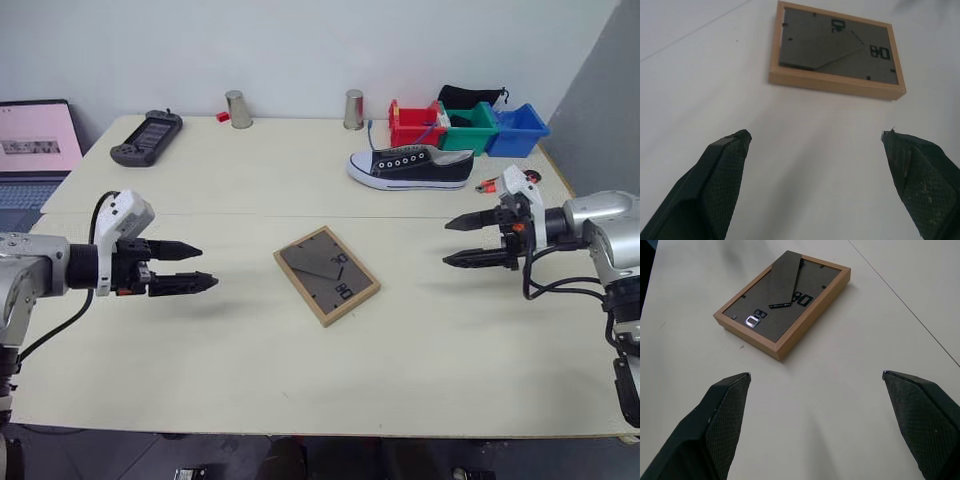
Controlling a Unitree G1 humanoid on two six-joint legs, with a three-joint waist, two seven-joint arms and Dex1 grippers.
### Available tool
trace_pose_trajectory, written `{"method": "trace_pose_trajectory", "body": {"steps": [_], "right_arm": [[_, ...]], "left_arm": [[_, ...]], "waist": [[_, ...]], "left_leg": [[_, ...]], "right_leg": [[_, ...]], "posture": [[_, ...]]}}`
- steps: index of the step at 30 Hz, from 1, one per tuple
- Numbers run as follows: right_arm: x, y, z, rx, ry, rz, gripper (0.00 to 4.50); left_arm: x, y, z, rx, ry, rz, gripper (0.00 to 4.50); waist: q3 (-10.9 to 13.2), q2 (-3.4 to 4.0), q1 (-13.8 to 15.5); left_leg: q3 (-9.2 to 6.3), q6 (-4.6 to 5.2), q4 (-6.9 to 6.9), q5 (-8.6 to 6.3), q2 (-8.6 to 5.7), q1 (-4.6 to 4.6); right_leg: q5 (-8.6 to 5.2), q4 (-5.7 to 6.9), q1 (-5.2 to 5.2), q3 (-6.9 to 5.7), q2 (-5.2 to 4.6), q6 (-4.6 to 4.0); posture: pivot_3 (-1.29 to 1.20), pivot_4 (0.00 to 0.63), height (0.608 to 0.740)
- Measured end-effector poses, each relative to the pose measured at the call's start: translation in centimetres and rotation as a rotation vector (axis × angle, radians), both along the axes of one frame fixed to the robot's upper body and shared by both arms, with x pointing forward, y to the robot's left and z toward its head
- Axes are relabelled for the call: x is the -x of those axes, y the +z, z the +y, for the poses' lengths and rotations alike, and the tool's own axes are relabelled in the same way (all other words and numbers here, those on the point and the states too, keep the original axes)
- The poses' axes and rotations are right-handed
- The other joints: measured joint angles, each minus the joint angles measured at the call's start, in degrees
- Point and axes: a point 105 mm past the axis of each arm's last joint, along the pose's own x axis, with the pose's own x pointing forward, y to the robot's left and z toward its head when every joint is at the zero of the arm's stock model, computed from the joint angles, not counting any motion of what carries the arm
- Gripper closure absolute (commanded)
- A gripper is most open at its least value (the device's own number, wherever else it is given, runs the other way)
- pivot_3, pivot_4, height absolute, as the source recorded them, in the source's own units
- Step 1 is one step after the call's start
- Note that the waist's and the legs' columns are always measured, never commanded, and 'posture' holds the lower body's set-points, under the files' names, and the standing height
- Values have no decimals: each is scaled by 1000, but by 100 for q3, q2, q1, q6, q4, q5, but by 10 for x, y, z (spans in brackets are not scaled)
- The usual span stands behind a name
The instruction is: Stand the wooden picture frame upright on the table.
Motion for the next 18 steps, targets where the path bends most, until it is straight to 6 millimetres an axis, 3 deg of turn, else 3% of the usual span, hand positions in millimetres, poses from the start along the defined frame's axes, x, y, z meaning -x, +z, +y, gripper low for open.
{"method": "trace_pose_trajectory", "body": {"steps": [18], "right_arm": [[-6, -5, 4, 12, 5, -4, 20]], "left_arm": [[-1, -8, 3, 4, 55, 3, 0]], "waist": [[0, 0, -3]], "left_leg": [[1, 0, 0, 0, 1, 0]], "right_leg": [[0, 3, -4, 1, 0, 0]], "posture": [[0, 150, 740]]}}
